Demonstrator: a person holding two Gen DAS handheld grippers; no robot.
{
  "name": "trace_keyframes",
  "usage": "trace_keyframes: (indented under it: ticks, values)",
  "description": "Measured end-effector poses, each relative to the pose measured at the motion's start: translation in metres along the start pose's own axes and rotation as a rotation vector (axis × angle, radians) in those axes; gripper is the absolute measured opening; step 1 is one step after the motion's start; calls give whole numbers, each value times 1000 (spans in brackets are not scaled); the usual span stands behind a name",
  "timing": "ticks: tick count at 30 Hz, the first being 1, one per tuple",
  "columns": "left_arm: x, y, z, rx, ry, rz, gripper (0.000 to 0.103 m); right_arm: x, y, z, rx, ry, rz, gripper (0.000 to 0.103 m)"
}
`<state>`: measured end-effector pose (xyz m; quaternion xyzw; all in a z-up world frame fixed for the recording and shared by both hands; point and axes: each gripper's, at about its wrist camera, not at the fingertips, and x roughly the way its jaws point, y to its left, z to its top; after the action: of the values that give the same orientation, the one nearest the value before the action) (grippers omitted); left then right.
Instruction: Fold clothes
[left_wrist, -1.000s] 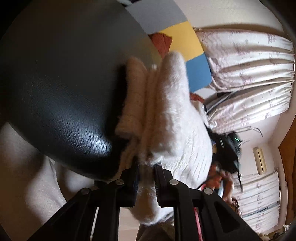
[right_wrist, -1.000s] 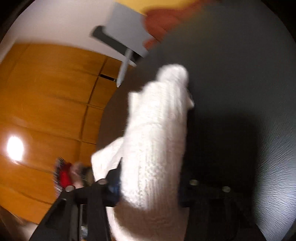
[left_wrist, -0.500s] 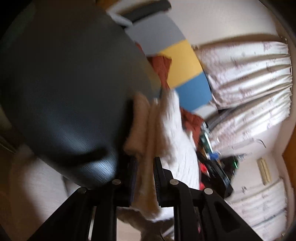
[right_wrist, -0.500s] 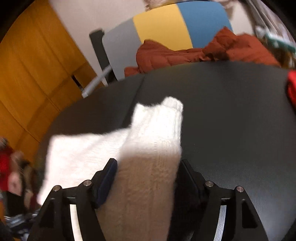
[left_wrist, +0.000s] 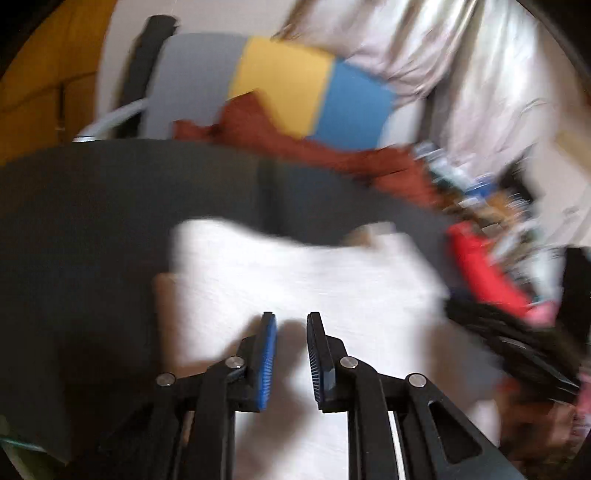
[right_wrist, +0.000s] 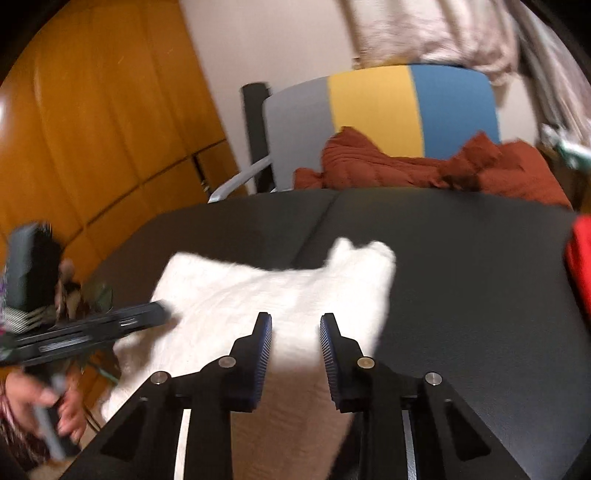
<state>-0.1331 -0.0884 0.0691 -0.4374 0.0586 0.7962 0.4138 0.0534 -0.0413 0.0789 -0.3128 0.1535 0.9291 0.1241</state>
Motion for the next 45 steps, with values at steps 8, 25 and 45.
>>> trace_keyframes:
  ticks: [8,25,45]
  values:
    - [19,90,-11,-175,27,-4,35,59,30,3,-129,119,-18,29]
    - [-92,39,-47,-96,-289,-62,32,-19,46,-28,-67,1,63,55]
    - [-30,109,-54,-496,-11,-283,66,-56,39,-58,52,-29,174,93]
